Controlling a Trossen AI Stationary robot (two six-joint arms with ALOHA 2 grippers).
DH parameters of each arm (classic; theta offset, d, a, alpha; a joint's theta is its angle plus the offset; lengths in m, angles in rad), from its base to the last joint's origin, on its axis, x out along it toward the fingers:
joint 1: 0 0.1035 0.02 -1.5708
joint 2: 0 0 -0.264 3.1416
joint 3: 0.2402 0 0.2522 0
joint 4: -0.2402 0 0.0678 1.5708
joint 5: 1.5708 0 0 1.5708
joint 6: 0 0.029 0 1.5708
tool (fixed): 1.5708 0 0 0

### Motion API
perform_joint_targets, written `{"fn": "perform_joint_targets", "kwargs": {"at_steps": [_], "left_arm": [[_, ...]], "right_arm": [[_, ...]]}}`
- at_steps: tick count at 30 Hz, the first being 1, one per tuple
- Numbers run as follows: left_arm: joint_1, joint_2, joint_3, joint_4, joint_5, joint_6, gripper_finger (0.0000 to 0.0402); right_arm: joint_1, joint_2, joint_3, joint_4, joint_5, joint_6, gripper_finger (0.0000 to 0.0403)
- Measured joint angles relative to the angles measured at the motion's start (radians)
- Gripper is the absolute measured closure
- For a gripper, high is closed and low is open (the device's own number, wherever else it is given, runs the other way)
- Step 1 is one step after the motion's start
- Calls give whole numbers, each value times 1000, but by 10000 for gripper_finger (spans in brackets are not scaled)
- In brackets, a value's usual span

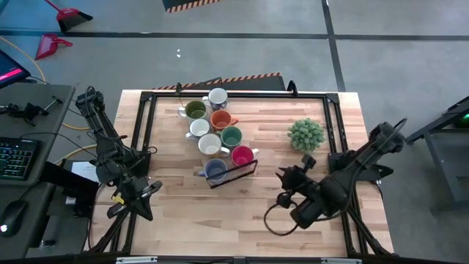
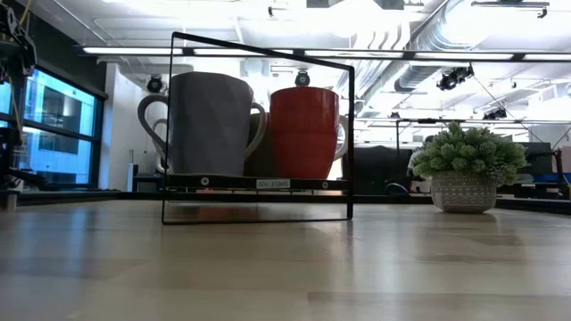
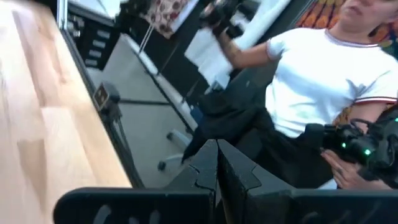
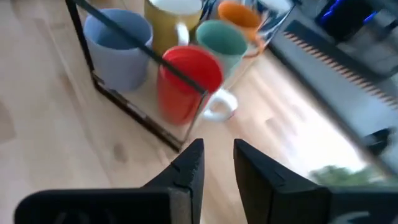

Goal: Place coffee mugs
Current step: Return to home position

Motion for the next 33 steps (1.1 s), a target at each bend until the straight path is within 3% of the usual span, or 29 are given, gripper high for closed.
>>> {"fn": "perform_joint_targets", "kwargs": {"at_steps": [4, 7, 10, 14, 17, 20, 24, 26, 29, 33], "left_arm": [[0, 0, 0, 48, -28, 29, 402], [0, 0, 0, 86, -59, 28, 401], [0, 0, 0, 98, -99, 29, 402], [0, 0, 0, 104, -150, 74, 402], [1, 0, 0, 104, -158, 169, 402], [13, -4, 0, 103, -158, 370, 401], [53, -7, -1, 96, -158, 739, 401], [88, -7, -7, 86, -158, 818, 402], [150, -8, -27, 58, -136, 743, 401], [260, -3, -54, 10, 79, 494, 401]], "right_arm": [[19, -148, -310, 342, -60, -20, 334], [24, -257, -534, 626, -191, -91, 334], [24, -370, -741, 937, -297, -188, 334], [20, -500, -964, 1354, -345, -382, 334], [20, -577, -1092, 1657, -390, -572, 334], [20, -646, -1173, 1872, -452, -724, 334], [20, -716, -1221, 1945, -495, -864, 334], [20, -738, -1231, 1939, -500, -921, 334], [20, -745, -1244, 1907, -504, -971, 334], [20, -745, -1245, 1878, -525, -946, 334]]}}
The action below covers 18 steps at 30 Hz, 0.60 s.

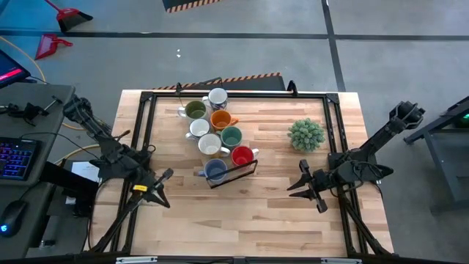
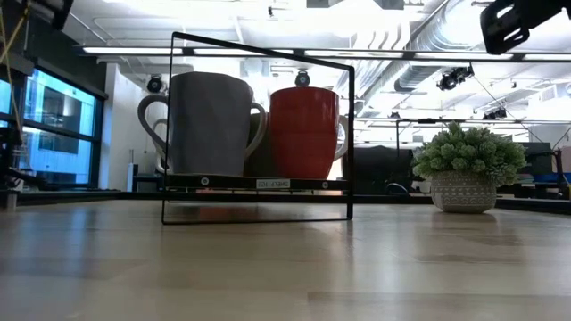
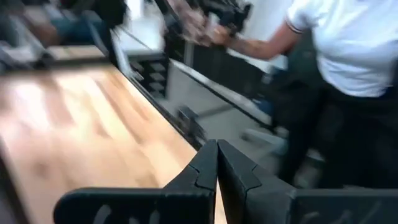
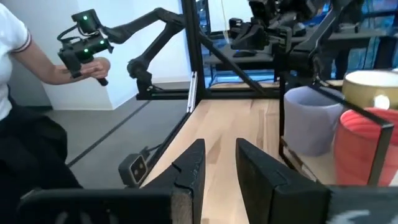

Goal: Place coffee mugs
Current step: Return to home position

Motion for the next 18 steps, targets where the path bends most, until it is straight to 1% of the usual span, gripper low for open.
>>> {"fn": "perform_joint_targets", "kwargs": {"at_steps": [1, 3, 5, 7, 10, 12, 13, 16, 18], "left_arm": [[25, 2, -6, -4, 59, -28, 401], [67, 2, -9, 2, 161, -17, 401], [96, -3, -8, 22, 223, 63, 402], [112, -7, -8, 29, 248, 157, 401], [128, -9, -8, 26, 243, 250, 401], [138, -10, -8, 25, 224, 239, 401], [145, -10, -8, 25, 205, 234, 401], [155, -10, -7, 41, 119, 240, 401], [155, -8, -7, 40, 88, 238, 401]], "right_arm": [[0, 0, 0, -4, -7, 8, 334], [0, 0, 0, -5, -9, 12, 334], [0, 0, 0, -6, -4, 15, 334], [0, 0, 0, -5, 23, 22, 334], [0, 0, 0, -2, 81, 18, 334], [0, 0, 0, -8, 100, 22, 334], [0, 0, 0, -15, 99, 26, 334], [0, 0, 0, -40, 82, 118, 334], [0, 0, 0, -51, 77, 145, 334]]}}
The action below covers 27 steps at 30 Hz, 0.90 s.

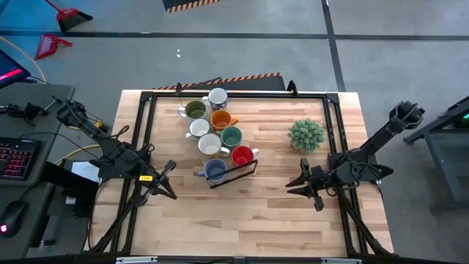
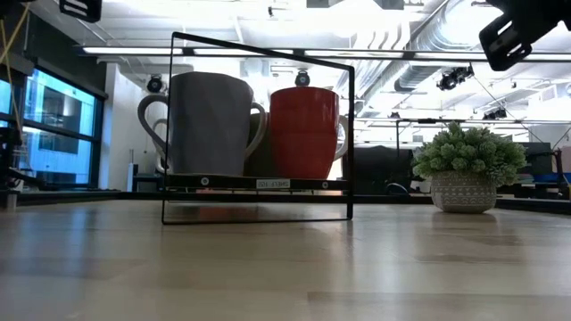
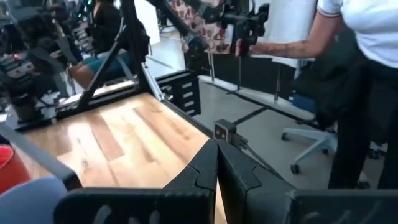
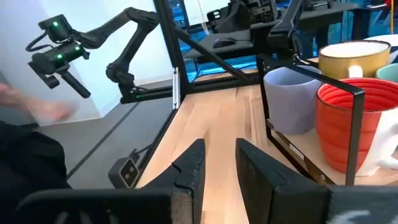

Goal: Place coffee mugs
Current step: Return to home position

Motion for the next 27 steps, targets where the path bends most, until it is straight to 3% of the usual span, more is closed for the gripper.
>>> {"fn": "perform_joint_targets", "kwargs": {"at_steps": [6, 16, 20, 27], "left_arm": [[0, 1, 0, -2, -26, -4, 401], [0, 1, 0, -1, -26, -4, 401], [0, 1, 0, -1, -26, -4, 402], [0, 1, 0, -1, -26, -4, 402]], "right_arm": [[0, 0, 0, 14, 10, 10, 334], [-18, -4, 2, 16, -121, -97, 334], [-79, -96, 1, -22, -256, -143, 334], [-212, -311, -43, -147, -305, -190, 334]]}}
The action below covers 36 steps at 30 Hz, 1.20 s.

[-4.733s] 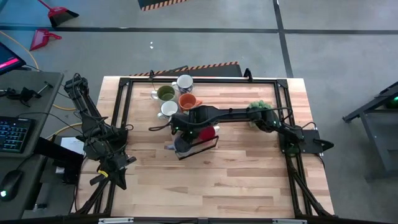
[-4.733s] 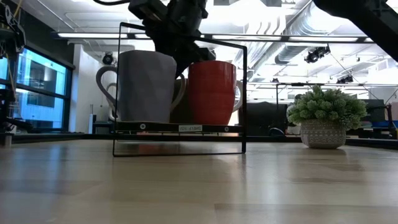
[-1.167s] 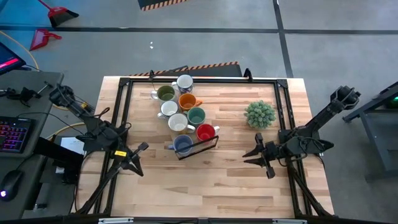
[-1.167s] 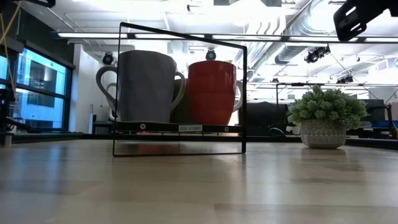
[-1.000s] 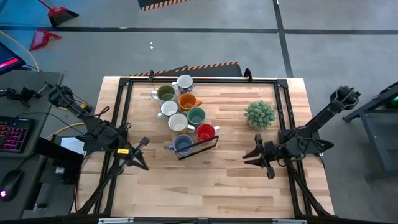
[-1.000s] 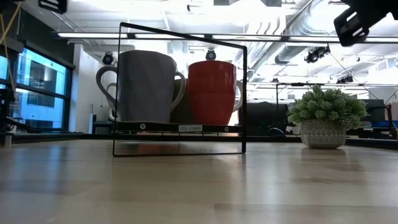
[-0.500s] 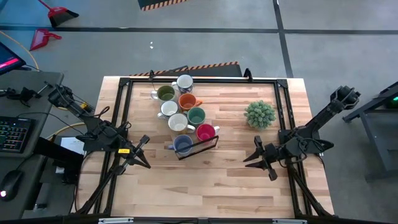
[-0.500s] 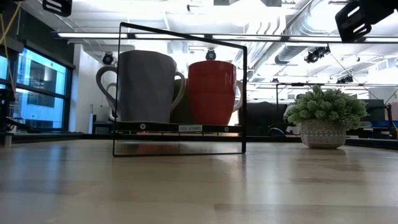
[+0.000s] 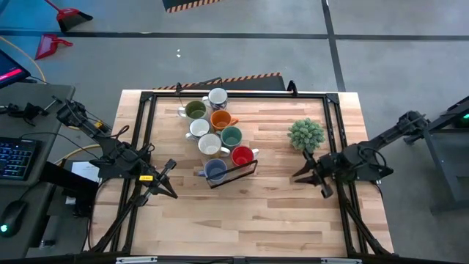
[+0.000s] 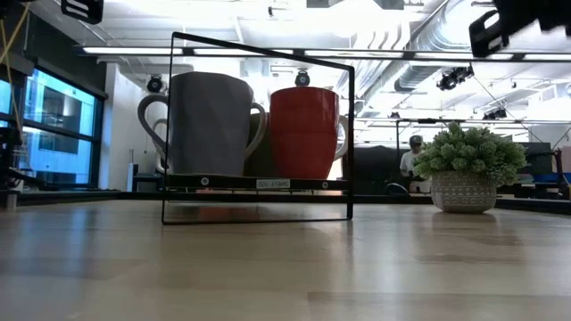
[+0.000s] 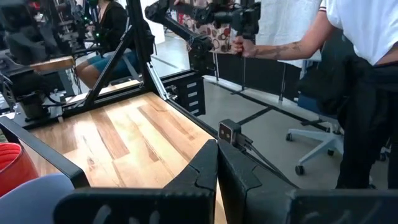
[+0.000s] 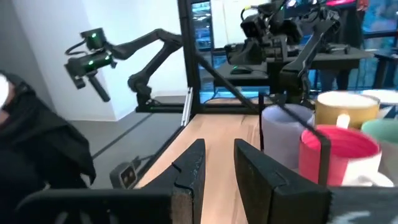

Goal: Place coffee mugs
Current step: Return to home position

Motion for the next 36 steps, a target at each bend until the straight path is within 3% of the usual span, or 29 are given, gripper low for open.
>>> {"fn": "perform_joint_targets", "kwargs": {"at_steps": [6, 12, 24, 36], "left_arm": [[0, 0, 0, 0, 0, 0, 402], [0, 0, 0, 0, 0, 0, 402], [0, 0, 0, 0, 0, 0, 401], [0, 0, 0, 0, 0, 0, 401]], "right_arm": [[-71, -165, -167, 61, -93, 30, 334], [-109, -278, -219, 56, -116, -27, 334], [-218, -551, -223, -228, -126, -9, 334], [-222, -507, -223, -321, -113, 113, 334]]}}
